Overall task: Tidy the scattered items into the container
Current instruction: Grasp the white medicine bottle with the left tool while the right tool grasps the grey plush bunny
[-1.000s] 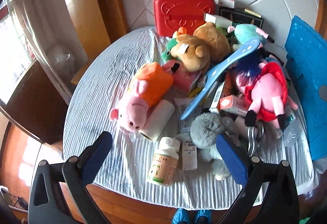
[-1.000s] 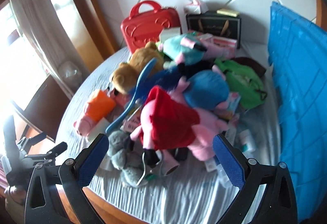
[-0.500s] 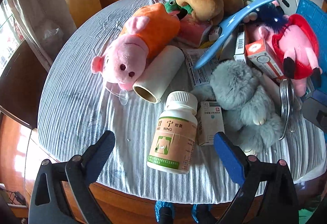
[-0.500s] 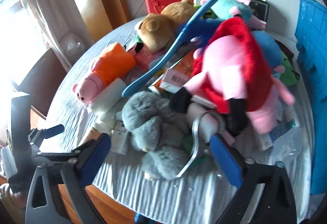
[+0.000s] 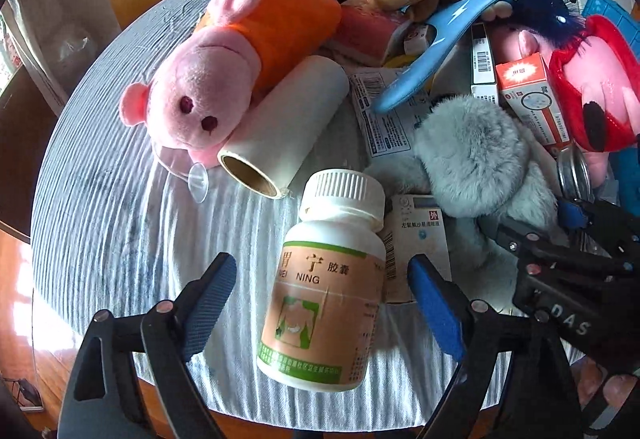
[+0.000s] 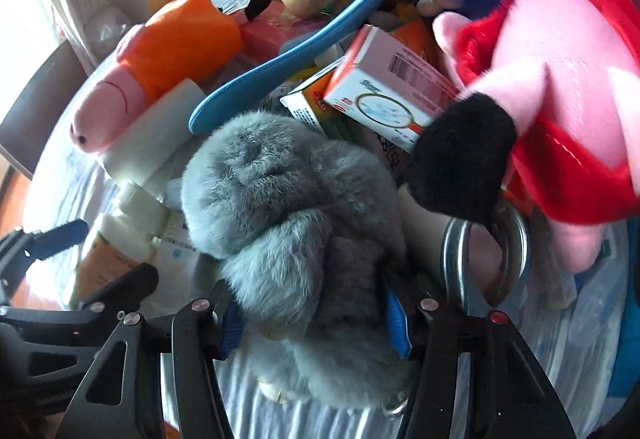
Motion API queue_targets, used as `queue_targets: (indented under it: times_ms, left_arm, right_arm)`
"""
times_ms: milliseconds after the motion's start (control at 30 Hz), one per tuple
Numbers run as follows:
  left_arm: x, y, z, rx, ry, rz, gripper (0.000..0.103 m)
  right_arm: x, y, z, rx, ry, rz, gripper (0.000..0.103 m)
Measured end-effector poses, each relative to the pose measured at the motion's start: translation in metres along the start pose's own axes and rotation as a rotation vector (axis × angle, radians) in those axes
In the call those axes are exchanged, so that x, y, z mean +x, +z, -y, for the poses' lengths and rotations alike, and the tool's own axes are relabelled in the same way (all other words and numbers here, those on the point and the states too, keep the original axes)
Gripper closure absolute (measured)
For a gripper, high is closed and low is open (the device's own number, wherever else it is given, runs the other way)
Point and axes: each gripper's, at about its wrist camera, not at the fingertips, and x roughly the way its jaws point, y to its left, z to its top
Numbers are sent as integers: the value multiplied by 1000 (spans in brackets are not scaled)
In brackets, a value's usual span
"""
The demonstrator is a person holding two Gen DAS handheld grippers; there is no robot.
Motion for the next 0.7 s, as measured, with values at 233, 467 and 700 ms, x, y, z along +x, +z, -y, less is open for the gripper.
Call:
queue_targets:
  times_ms: [233,467,700]
  left_arm:
    - [1,-6,-5,6,24,-36,27]
    - [22,-10,-3,16,60,-62,30]
    - [28,-8,-2,5,63,-59,30]
  right_arm:
    - [-4,1,-3,-23,13,24,59]
    - [26,8,7,11,77,-30,55]
    - [37,9,6,-12,49,-13,42]
